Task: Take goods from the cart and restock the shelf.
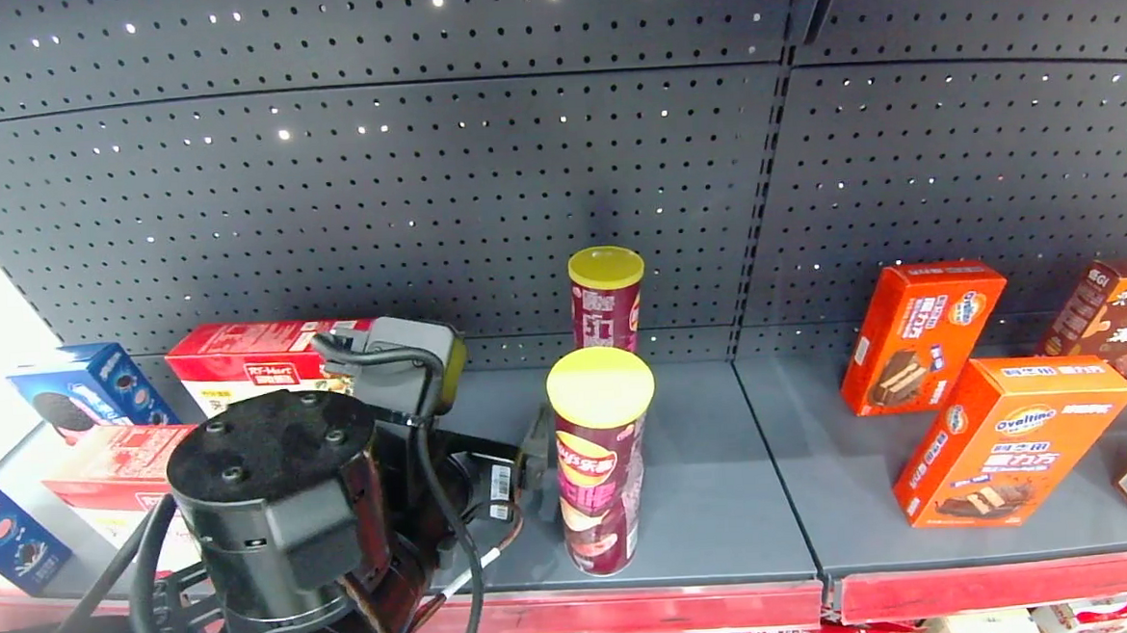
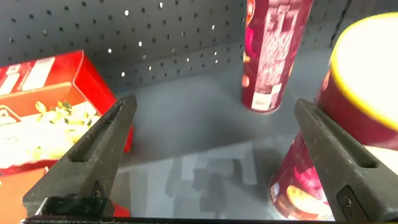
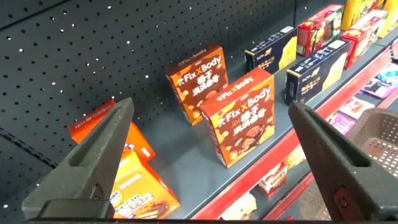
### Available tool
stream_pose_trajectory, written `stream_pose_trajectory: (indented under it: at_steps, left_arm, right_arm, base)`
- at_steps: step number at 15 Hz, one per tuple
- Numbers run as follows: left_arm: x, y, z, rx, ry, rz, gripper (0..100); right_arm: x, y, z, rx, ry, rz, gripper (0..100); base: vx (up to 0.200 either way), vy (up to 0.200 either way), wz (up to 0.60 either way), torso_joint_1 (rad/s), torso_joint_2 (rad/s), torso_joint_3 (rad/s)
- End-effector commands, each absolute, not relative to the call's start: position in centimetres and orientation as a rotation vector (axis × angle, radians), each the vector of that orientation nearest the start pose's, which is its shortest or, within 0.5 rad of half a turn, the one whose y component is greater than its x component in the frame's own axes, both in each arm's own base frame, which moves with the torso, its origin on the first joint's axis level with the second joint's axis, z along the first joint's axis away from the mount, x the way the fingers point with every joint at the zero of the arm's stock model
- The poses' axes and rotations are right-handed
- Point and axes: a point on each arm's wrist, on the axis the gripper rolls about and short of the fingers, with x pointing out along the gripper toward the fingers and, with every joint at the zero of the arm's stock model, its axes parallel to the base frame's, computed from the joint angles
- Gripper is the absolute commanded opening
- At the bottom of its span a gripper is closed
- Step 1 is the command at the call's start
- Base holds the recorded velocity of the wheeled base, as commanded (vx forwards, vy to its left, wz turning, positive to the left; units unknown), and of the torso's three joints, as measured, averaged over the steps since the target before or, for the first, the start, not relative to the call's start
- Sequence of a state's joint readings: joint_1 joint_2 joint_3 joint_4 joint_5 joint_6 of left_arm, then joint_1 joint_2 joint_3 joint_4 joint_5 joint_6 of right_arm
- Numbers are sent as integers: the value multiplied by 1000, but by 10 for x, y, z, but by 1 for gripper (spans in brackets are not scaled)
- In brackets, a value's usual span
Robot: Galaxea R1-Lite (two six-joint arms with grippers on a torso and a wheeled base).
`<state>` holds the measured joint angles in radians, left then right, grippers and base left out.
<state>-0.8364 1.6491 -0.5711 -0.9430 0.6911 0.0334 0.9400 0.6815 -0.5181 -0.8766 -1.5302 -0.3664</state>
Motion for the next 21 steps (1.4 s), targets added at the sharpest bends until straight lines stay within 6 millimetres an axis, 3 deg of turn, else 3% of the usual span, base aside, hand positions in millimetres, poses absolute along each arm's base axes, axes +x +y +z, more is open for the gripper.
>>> stream_pose_trajectory:
  at_steps: [1,8,21]
  left_arm:
    - [184,-181,159,148,122,-136,100]
    - [168,-164,128,261,236,-142,100]
    - [180,-184,84,390,357,-160,100]
  right_arm:
    - [26,-3,287,331,-113,-615,100]
    - [26,-3,288,333,-114,-615,100]
    - [22,-8,290,357,-122,-614,100]
  base:
    - [0,0,0,0,0,0]
    - [0,0,0,0,0,0]
    - [0,0,0,0,0,0]
